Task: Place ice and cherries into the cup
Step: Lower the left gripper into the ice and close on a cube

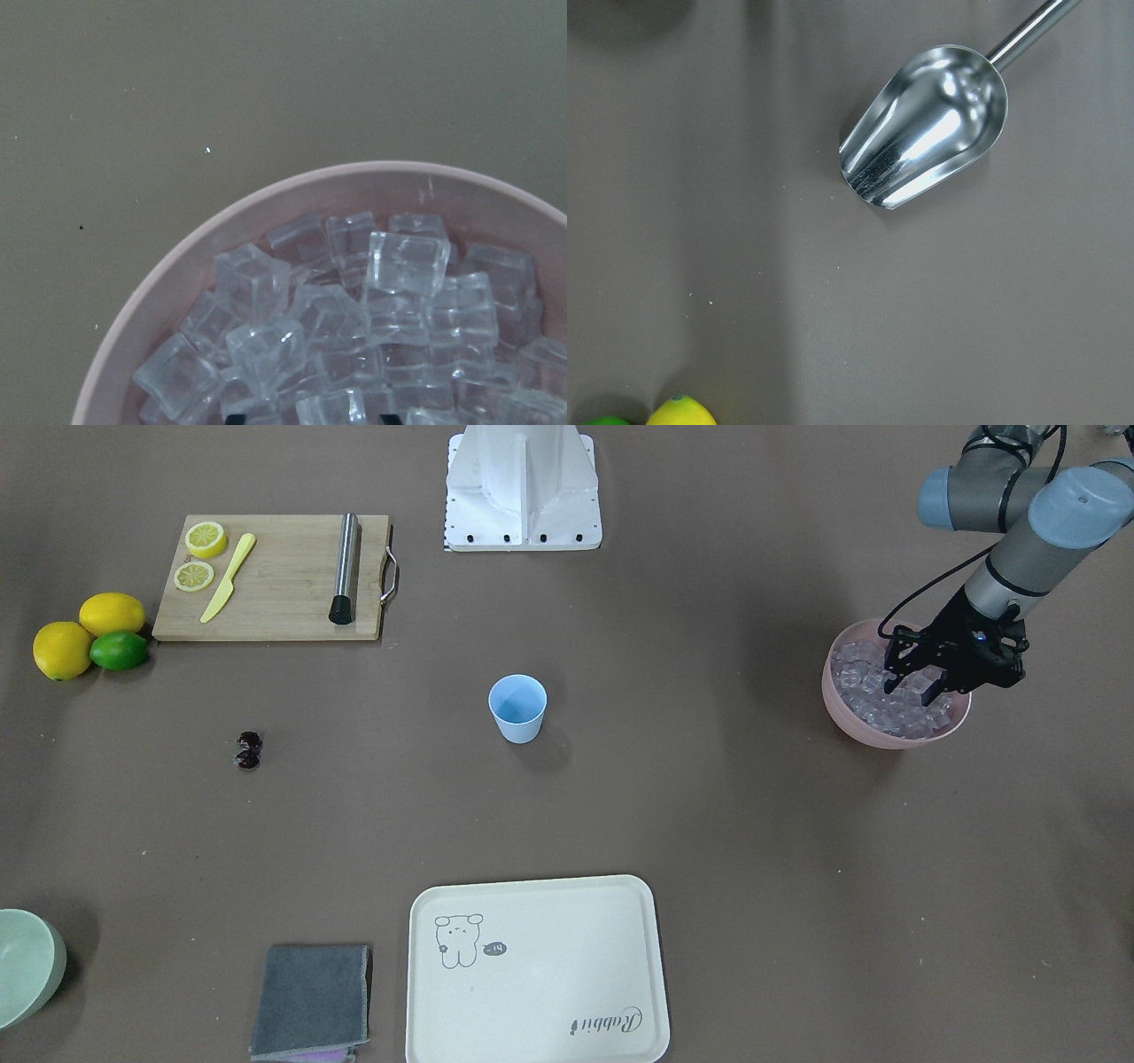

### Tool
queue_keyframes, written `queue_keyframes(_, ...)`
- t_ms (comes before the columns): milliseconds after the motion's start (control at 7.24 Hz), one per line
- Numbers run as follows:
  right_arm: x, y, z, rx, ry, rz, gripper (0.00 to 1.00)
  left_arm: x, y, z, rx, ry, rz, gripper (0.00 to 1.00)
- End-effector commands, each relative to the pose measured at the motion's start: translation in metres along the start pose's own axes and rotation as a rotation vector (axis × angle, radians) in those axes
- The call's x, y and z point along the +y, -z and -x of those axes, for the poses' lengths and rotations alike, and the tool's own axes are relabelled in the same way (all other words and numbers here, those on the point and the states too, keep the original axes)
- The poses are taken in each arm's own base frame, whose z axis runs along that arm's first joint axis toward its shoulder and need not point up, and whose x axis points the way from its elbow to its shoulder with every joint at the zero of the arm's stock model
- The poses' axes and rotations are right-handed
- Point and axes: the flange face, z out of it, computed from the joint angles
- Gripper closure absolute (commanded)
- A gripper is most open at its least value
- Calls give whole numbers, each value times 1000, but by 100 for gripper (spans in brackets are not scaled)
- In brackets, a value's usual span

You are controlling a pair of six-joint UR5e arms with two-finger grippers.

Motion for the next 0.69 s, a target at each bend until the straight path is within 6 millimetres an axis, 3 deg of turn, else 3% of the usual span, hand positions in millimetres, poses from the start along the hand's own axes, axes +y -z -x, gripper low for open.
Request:
queue_keyframes(0,3,-3,-3,0,-6,5,0,-2,-1,-3,1,-3,-2,40)
queue_keyframes(552,5,-3,-4,0,-9,7,0,2,-4,-3,0,-7,6,42)
